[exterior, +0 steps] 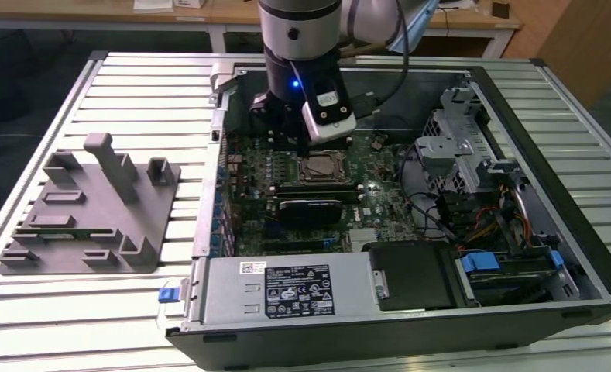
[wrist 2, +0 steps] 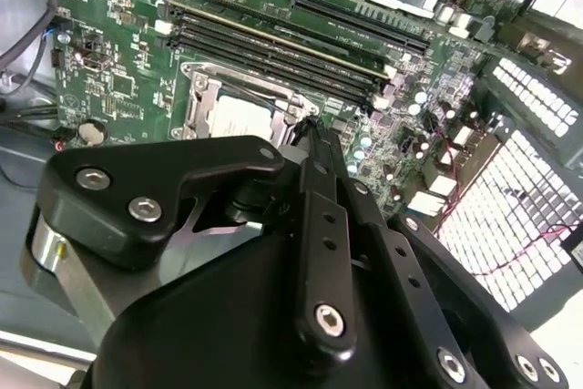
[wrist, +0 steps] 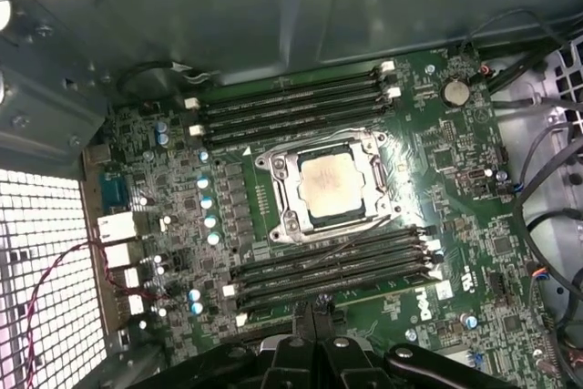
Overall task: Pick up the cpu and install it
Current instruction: 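Install the second cpu locking lever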
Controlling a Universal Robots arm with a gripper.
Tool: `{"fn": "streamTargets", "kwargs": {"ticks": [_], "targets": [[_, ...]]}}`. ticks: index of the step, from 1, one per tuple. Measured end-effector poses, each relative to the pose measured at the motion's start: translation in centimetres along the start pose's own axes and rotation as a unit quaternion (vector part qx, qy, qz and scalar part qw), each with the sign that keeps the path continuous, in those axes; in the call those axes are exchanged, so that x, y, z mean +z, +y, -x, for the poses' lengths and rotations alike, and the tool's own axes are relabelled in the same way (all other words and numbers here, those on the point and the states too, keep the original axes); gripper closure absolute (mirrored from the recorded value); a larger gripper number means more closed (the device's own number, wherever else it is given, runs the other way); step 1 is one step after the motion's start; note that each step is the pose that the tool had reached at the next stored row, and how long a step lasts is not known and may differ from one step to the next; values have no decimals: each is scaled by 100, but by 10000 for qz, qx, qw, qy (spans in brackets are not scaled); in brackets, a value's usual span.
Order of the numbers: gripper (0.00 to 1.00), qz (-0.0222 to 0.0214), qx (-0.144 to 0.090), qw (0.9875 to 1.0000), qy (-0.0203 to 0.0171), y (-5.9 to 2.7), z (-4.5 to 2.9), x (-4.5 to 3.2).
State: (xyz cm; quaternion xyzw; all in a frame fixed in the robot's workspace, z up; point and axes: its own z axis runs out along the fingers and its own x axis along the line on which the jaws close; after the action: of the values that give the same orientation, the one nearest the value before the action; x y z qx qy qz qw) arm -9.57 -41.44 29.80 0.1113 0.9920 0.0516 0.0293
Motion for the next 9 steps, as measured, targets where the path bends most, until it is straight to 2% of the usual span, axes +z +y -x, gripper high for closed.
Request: {"fn": "streamTargets", "kwargs": {"ticks": [9], "targets": [[89,-8,0,10000,-2,10,12,70]]}}
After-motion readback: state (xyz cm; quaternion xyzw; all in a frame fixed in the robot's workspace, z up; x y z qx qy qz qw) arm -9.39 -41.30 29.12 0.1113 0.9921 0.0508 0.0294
